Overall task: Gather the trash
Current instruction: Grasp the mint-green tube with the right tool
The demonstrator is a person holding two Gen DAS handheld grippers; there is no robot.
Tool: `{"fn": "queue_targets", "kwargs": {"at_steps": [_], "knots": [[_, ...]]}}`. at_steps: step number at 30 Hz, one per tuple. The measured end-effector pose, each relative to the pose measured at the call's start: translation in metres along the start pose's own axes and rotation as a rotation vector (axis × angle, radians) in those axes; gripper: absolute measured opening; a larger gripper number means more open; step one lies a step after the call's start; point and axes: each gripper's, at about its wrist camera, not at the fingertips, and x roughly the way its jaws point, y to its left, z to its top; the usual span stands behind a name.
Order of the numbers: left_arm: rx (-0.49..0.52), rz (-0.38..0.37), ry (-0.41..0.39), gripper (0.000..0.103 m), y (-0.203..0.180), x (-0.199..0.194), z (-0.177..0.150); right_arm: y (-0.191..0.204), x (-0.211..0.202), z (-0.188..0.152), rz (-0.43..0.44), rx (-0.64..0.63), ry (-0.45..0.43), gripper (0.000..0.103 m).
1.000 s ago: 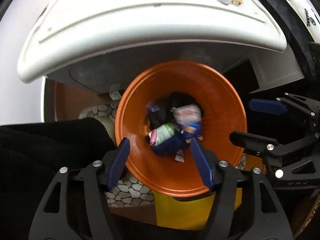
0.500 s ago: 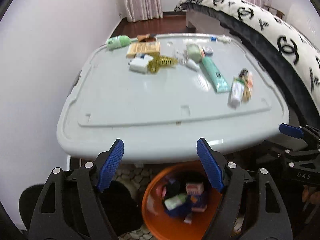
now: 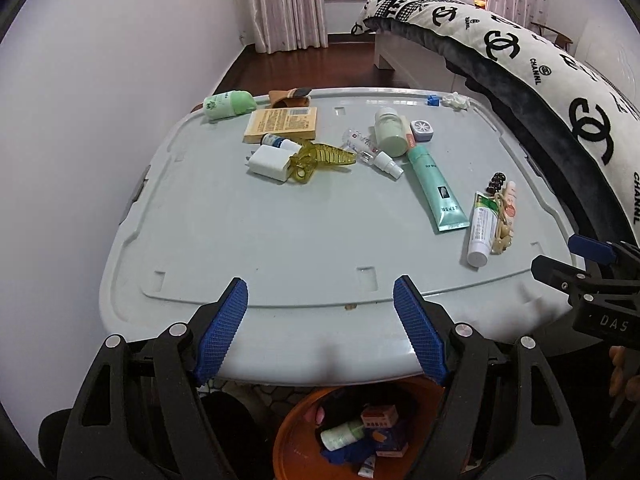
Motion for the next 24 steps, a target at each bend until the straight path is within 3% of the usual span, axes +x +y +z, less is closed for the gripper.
{"fn": "queue_targets", "kwargs": {"at_steps": [5,9,16,24], "knots": [[0.004,0.0,0.001,0.074,-0.001,0.009,0.006,-0.007,0.007,0.01,-0.023,-0.001,0.006,0.077],[-0.02,0.02,-0.015,0.074,0.006,0.018,0.009,-0.003,0.014,0.039,-0.021,-0.022,-0.012,0.077],[-0.067,0.044,-0.03,0.074,0.029,0.026,0.006,0.055,0.067,0.092,-0.05,-0.2,-0.017,0.077],[-0.087,0.024,-0.022,0.074,0.044,0.033,0.003,0.064,0.145,0.101,-0.128,-0.205,0.143,0.051]]}}
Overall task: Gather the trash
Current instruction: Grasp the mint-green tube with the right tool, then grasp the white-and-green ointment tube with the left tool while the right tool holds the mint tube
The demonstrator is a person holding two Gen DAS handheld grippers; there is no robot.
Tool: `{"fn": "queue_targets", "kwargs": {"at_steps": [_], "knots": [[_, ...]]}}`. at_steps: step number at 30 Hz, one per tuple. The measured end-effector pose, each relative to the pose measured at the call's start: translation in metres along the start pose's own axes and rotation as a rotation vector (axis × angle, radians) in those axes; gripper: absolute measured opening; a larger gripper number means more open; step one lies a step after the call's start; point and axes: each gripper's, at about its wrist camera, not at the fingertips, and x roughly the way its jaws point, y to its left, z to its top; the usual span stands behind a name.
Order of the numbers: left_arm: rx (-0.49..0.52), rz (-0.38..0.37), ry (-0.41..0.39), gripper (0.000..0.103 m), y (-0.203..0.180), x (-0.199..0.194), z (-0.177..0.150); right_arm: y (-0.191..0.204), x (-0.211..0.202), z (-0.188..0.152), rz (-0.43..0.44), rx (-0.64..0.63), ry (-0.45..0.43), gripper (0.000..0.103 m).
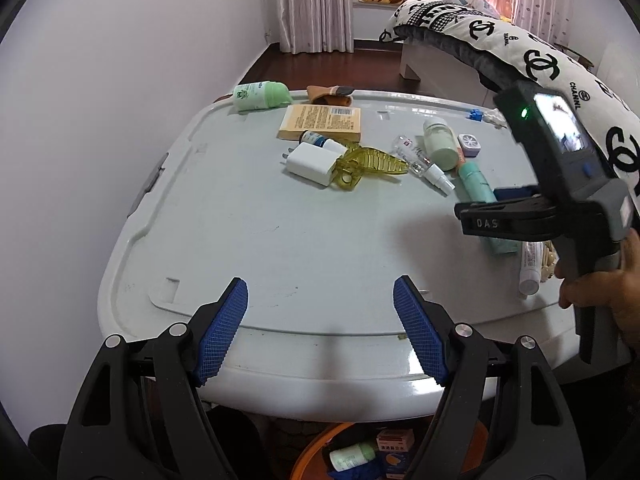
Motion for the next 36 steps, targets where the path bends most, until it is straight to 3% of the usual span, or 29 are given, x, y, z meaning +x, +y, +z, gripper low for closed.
{"fn": "queue_targets", "kwargs": {"at_steps": [1,2,3,12,21,29,34,36], "knots": [[-0.001,-0.002,0.004,0.074,0.001,0.002,0.0,-0.002,0.001,-0.001,0.007,0.0,0.005,0.048],[-0.004,-0.002,0.008,0.074,0.002,0.003,0.0,-0.004,0.0,-0.002,0.028,0.001,0.006,0.033],[-0.01,-0.002,0.011,0.074,0.004,0.005,0.001,-0.005,-0.003,-0.003,0.053,0.002,0.009,0.03],[-0.051,0.001,0.048,0.074,0.007,0.02,0.002,-0.021,-0.049,-0.012,0.134,0.05,-0.127,0.026],[0.001,-0.009,0.02,0.074,-0.017,0.019,0.014,-0.043,-0.066,-0.012,0.196,0.104,-0.204,0.026],[-0.023,-0.023,0.037,0.074,-0.024,0.032,0.033,-0.051,-0.093,-0.017,0.239,0.101,-0.269,0.025],[0.025,-0.072,0.01,0.074,-0.045,0.032,0.051,-0.065,-0.105,-0.019,0.231,0.122,-0.293,0.025],[0.056,-0.14,0.01,0.074,-0.063,0.031,0.051,-0.074,-0.113,-0.021,0.216,0.13,-0.308,0.025]]}}
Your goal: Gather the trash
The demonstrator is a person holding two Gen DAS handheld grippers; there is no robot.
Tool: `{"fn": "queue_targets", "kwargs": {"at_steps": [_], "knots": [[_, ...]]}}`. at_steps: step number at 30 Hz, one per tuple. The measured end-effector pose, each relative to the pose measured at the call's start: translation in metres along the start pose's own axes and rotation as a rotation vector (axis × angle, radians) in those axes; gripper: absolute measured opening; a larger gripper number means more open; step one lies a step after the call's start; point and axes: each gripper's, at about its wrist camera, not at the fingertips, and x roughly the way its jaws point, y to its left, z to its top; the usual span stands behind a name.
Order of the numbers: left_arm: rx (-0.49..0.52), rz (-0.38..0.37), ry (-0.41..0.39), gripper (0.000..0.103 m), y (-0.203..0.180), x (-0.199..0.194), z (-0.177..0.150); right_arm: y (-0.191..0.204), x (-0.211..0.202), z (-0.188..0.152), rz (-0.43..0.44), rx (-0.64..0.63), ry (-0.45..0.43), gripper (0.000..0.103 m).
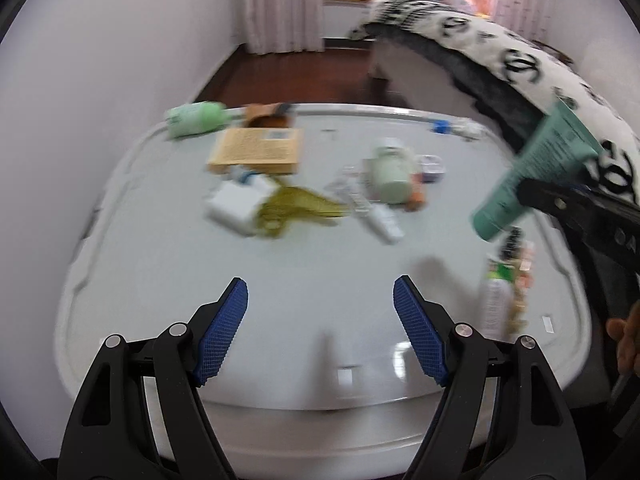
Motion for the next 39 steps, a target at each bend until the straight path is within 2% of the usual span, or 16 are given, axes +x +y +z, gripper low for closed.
{"fn": "queue_targets", "kwargs": {"at_steps": [2,6,9,13,14,15,17,18,21,24,33,37,38,39], "knots": [[0.041,-0.075,0.009,0.074,-0.02,0.003,-0.003,-0.007,-0.009,0.001,-0.013,0.008,-0.013,0.025],[0.17,-0.168,0.02,0.074,-0.064,0.01,-0.012,-0.022,-0.028,0.0,-0.033,0.025,-0.025,0.025],[0.22,-0.182,0.036,0.074,-0.087,0.022,-0.019,-0.031,-0.034,-0.003,-0.053,0.028,-0.023,0.025],[0.241,-0.189,0.091,0.073,-0.105,0.051,-0.026,-0.041,-0.039,-0.006,-0.056,0.043,-0.031,0.025],[0.241,-0.194,0.098,0.067,-0.107,0.058,-0.027,-0.041,-0.039,-0.006,-0.06,0.04,-0.035,0.025],[0.228,-0.217,0.075,0.047,-0.105,0.06,-0.027,-0.042,-0.04,-0.007,-0.062,0.039,-0.038,0.025],[0.219,-0.234,0.113,0.024,-0.103,0.07,-0.023,-0.043,-0.041,-0.007,-0.057,0.043,-0.044,0.025],[0.217,-0.217,0.113,0.022,-0.102,0.071,-0.023,-0.043,-0.041,-0.007,-0.054,0.044,-0.046,0.025],[0.234,-0.169,0.109,0.021,-0.096,0.068,-0.024,-0.044,-0.042,-0.007,-0.05,0.046,-0.053,0.025],[0.198,-0.145,0.108,0.021,-0.076,0.061,-0.023,-0.043,-0.042,-0.007,-0.039,0.046,-0.056,0.025],[0.132,-0.074,0.053,0.021,-0.018,-0.006,-0.021,-0.023,-0.046,-0.006,-0.022,0.006,-0.066,0.025],[0.112,-0.064,0.035,0.021,-0.005,-0.025,-0.03,-0.021,-0.032,-0.007,-0.041,-0.017,-0.019,0.025],[0.108,-0.064,0.031,0.021,-0.003,-0.027,-0.03,-0.019,-0.024,-0.009,-0.042,-0.032,-0.001,0.028],[0.104,-0.068,0.027,0.021,0.0,-0.031,-0.033,-0.017,-0.013,-0.01,-0.047,-0.048,0.03,0.042]]}}
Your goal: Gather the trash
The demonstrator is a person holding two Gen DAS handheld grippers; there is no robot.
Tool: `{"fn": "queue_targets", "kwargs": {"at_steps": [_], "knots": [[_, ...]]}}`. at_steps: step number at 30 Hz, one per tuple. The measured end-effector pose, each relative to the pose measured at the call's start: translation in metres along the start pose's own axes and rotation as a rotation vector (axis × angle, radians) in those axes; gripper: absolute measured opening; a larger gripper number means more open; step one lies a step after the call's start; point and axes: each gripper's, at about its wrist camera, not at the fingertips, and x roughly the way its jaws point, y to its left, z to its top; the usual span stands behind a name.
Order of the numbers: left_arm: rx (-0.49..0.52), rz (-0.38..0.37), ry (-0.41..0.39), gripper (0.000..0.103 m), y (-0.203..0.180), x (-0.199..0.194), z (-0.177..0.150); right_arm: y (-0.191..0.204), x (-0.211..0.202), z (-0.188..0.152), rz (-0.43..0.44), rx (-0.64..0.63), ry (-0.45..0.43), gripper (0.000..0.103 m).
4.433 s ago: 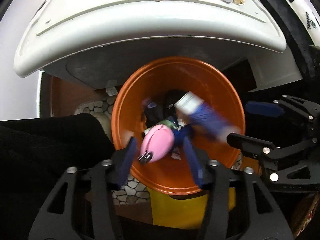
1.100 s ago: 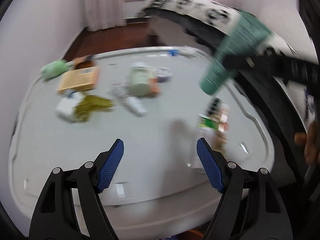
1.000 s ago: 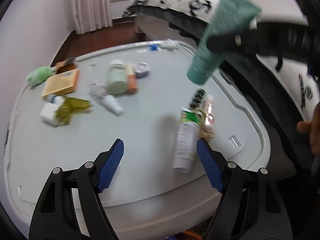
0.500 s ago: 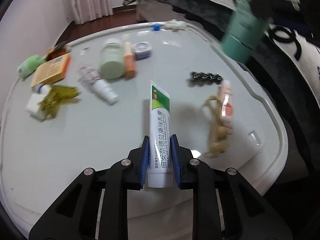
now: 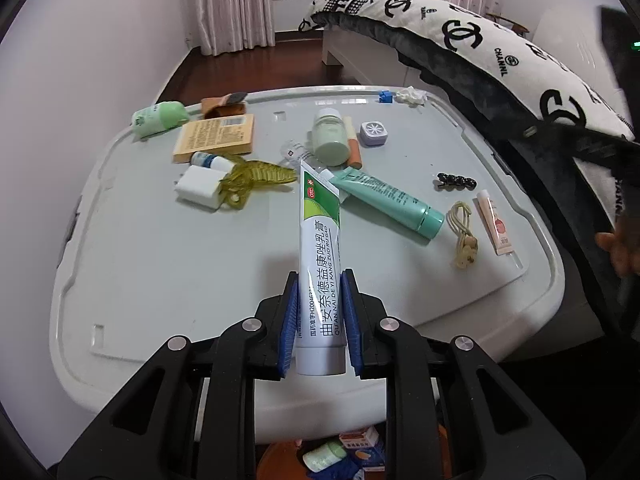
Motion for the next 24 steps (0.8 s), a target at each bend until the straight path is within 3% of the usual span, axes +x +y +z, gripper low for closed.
{"fn": "queue_targets", "kwargs": {"at_steps": [2,4,6,9,10,12,13,15,19,24], "knots": [[-0.008,-0.003,-0.006,0.021,0.002,-0.004,-0.006,0.006,0.02,-0.002,-0.01,-0.025,0.04,0.061],[-0.014,-0.003,-0.009,0.021,0.005,-0.006,-0.01,0.016,0.043,-0.006,0.009,-0.069,0.086,0.062],[-0.02,-0.003,-0.005,0.021,0.006,-0.006,-0.013,0.032,0.068,-0.011,-0.023,-0.146,0.128,0.074],[-0.03,-0.005,0.003,0.021,0.009,-0.004,-0.018,0.044,0.099,-0.011,-0.081,-0.231,0.151,0.074],[-0.031,-0.007,0.006,0.021,0.01,-0.004,-0.019,0.044,0.109,-0.01,-0.07,-0.231,0.168,0.07],[-0.033,-0.006,0.01,0.021,0.012,-0.005,-0.021,0.044,0.13,-0.01,-0.023,-0.217,0.228,0.044],[-0.033,-0.005,0.012,0.021,0.013,-0.006,-0.023,0.045,0.136,-0.011,-0.013,-0.22,0.243,0.045],[-0.036,-0.004,0.015,0.021,0.015,-0.007,-0.026,0.048,0.136,-0.009,-0.001,-0.212,0.24,0.033],[-0.044,-0.01,0.023,0.021,0.017,-0.01,-0.03,0.052,0.123,-0.009,-0.025,-0.179,0.224,0.032],[-0.037,-0.022,0.024,0.021,0.012,-0.02,-0.038,0.049,0.081,-0.006,0.016,-0.113,0.159,0.032]]}}
